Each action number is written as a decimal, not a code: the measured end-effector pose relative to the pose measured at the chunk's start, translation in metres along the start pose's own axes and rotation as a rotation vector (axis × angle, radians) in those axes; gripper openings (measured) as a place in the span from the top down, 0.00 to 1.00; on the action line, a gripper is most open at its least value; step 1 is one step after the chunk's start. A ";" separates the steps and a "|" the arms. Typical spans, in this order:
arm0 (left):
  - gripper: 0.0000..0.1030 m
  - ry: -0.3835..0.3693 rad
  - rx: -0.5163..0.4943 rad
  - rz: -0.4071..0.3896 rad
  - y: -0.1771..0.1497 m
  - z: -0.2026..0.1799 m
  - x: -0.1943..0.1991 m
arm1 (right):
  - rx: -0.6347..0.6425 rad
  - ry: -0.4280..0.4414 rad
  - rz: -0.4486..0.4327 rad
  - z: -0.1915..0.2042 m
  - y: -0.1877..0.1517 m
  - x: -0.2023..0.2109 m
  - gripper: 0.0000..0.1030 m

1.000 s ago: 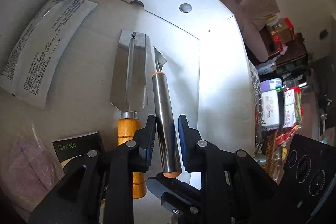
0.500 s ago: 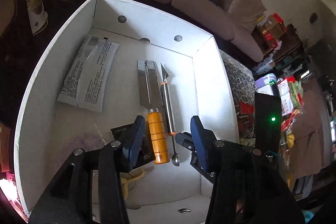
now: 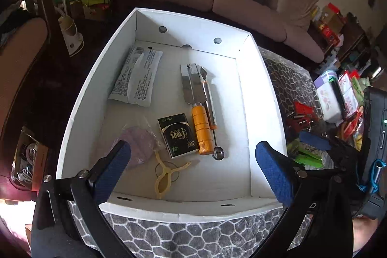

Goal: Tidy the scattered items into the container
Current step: 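Withdraw both tools from the box back over the table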

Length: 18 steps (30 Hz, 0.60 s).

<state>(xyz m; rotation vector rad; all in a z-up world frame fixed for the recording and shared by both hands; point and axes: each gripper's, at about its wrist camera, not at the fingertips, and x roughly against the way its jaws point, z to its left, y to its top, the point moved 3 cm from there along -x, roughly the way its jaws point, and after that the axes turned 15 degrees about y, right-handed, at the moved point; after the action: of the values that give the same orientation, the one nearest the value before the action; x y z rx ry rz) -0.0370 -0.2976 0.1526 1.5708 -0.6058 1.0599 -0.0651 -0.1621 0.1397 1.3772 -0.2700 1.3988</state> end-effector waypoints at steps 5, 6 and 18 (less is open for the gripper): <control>0.00 0.089 -0.026 -0.028 -0.021 0.016 0.034 | 0.035 0.001 -0.032 0.020 -0.015 0.027 0.00; 0.00 0.100 -0.029 -0.037 -0.025 0.018 0.041 | 0.033 0.005 -0.037 0.023 -0.018 0.032 0.00; 0.00 0.136 -0.061 -0.114 -0.067 -0.002 0.113 | 0.029 0.009 -0.091 0.030 -0.060 0.096 0.00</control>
<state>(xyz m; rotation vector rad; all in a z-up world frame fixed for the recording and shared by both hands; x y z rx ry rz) 0.0710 -0.2598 0.2177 1.4496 -0.4471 1.0432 0.0252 -0.1129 0.1962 1.3898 -0.1797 1.3376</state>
